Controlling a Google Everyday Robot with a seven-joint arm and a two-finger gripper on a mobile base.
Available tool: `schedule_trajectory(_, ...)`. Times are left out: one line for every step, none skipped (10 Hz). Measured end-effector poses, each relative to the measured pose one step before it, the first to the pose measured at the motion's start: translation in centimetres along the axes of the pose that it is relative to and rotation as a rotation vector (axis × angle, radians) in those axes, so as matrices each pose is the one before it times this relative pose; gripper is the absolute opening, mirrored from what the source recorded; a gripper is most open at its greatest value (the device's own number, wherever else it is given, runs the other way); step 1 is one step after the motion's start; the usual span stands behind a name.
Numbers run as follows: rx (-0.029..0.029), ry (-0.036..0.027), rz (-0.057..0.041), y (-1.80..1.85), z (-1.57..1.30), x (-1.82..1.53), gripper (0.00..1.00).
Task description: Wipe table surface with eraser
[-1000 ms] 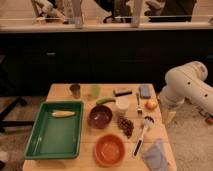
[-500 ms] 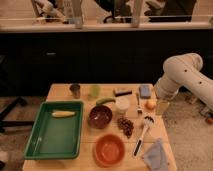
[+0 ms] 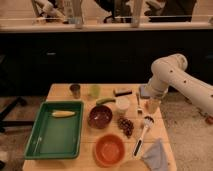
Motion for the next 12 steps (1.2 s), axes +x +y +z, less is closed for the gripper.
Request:
schedule_trajectory(0.00589,0.00085,-0.01471,-0.353,0.227,-0.47,0.8)
schedule_trajectory(-0.00057,0.00238,-0.00039,0.029,0.004,0.1,0.8)
schedule_trajectory(-0.00018,0.00118,0.00153,0.082,-0.014,0.185,0.8)
schedule_trajectory(-0.00021,0.00001,0.00087,0.027,0.004,0.047,0.8)
schedule_trajectory(-0.00085,-0.00075,-0.00103,-0.009,0.047,-0.076,0.8)
schedule_trajectory(0.00004,-0.00249,-0.00175,-0.043,0.009,-0.178,0.8)
schedule_trajectory(0.0023,-0.00357,0.00444,0.068,-0.028,0.119,0.8)
schedule_trajectory(0.00409,-0.02335,0.01106,-0.215,0.194,0.383,0.8)
schedule_trajectory(0.00186,-0.01292,0.00854,-0.6,0.267,0.96,0.8)
schedule_trajectory(-0.00233,-0.0176,0.00063,-1.068,0.415,0.175,0.8)
schedule_trajectory(-0.00095,-0.01867,0.00283,-1.525,0.576,0.001,0.8)
schedule_trajectory(-0.00165,-0.01538,0.00285,-0.778,0.314,-0.077,0.8)
